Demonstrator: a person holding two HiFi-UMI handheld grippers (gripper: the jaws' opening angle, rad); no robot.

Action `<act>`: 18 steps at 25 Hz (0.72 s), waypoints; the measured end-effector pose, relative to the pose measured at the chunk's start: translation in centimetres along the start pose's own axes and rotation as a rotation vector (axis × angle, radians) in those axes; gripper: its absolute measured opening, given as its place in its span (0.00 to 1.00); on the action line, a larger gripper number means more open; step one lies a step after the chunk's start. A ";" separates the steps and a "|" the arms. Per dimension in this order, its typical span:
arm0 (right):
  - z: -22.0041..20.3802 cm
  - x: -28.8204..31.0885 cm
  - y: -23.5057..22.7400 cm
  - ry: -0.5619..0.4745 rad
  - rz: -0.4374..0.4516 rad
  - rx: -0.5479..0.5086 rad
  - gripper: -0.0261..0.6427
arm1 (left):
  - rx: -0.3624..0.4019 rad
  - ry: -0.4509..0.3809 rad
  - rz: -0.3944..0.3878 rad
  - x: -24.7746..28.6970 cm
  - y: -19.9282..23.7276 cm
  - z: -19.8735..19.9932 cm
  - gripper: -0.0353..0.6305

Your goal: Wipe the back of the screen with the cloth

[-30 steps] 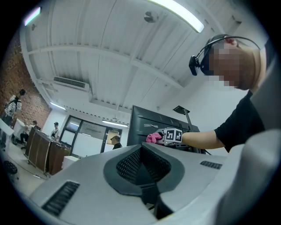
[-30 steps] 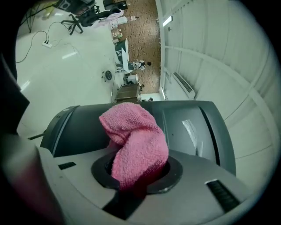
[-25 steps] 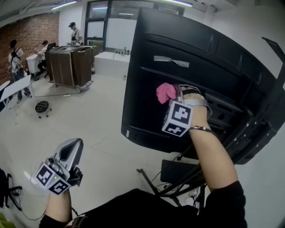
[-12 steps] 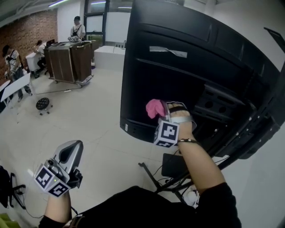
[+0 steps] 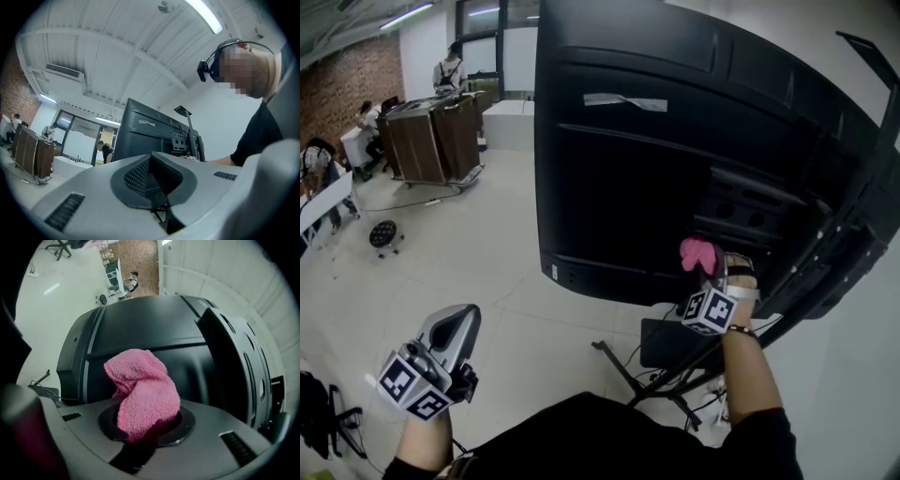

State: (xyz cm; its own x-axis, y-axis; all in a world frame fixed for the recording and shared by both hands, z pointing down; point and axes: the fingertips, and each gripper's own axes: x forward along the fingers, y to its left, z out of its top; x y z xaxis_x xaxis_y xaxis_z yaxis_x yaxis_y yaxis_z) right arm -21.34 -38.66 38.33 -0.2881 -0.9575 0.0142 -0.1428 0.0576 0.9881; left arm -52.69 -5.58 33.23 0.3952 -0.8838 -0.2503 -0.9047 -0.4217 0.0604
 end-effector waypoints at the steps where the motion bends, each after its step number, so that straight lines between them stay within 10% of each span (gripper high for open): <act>1: -0.4 -0.4 0.2 0.012 0.006 0.018 0.19 | -0.001 0.001 0.002 -0.1 0.1 0.0 0.05; 10: 28.3 0.3 10.8 -0.437 0.223 -0.168 0.19 | -0.018 0.010 0.071 -1.7 1.1 -0.7 0.05; 18: 21.2 1.2 15.4 -0.337 0.330 -0.172 0.19 | -0.015 0.018 0.109 -3.3 1.1 -0.6 0.05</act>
State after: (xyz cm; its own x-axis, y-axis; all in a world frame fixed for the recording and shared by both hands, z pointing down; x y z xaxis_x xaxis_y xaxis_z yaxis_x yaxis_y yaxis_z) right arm -44.01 -32.96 50.30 -0.5857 -0.7496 0.3083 0.1578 0.2676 0.9505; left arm -54.83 -3.29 34.74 0.2978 -0.9279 -0.2244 -0.9399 -0.3261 0.1011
